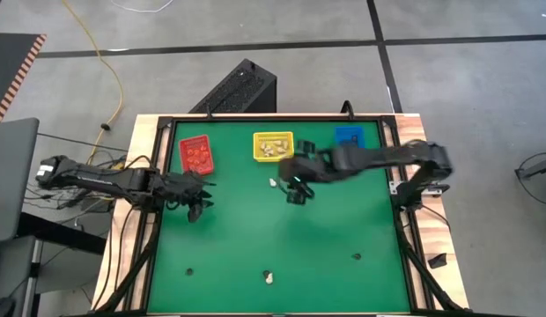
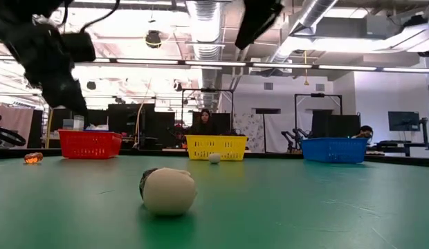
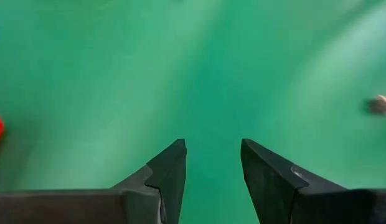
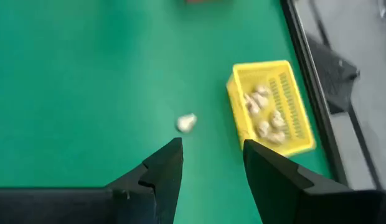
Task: Sort Halloween decoration
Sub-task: Put the orange flower toy into the red bin
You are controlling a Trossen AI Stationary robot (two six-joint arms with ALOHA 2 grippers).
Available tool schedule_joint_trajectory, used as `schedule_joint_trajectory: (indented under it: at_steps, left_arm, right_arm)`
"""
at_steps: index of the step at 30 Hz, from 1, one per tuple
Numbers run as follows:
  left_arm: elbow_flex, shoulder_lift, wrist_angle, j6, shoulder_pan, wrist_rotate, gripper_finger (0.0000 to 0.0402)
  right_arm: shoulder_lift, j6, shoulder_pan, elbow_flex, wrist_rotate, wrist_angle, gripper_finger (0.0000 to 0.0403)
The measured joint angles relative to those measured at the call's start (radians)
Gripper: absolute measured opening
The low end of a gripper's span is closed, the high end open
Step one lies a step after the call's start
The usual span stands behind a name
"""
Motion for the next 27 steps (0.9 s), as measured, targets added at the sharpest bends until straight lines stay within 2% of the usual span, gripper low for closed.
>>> schedule_joint_trajectory:
  at_steps: [6,11,14,18,27]
  left_arm:
    - [0.125,0.137,-0.339,-0.141,-0.066,-0.075,0.0141]
    - [0.13,0.292,-0.385,-0.207,-0.065,-0.057,0.0141]
    - [0.13,0.359,-0.381,-0.218,-0.064,-0.076,0.0141]
    - [0.13,0.416,-0.372,-0.236,-0.064,-0.041,0.0141]
    - [0.129,0.434,-0.315,-0.217,-0.064,-0.024,0.0141]
  right_arm:
    - [-0.255,0.103,0.138,-0.473,0.028,0.476,0.0192]
    - [-0.346,0.081,0.233,-0.732,0.057,0.799,0.0192]
    - [-0.381,0.037,0.251,-0.764,0.069,0.847,0.0192]
    - [-0.403,0.057,0.261,-0.765,0.068,0.833,0.0192]
    - [-0.399,0.057,0.264,-0.766,0.057,0.832,0.0191]
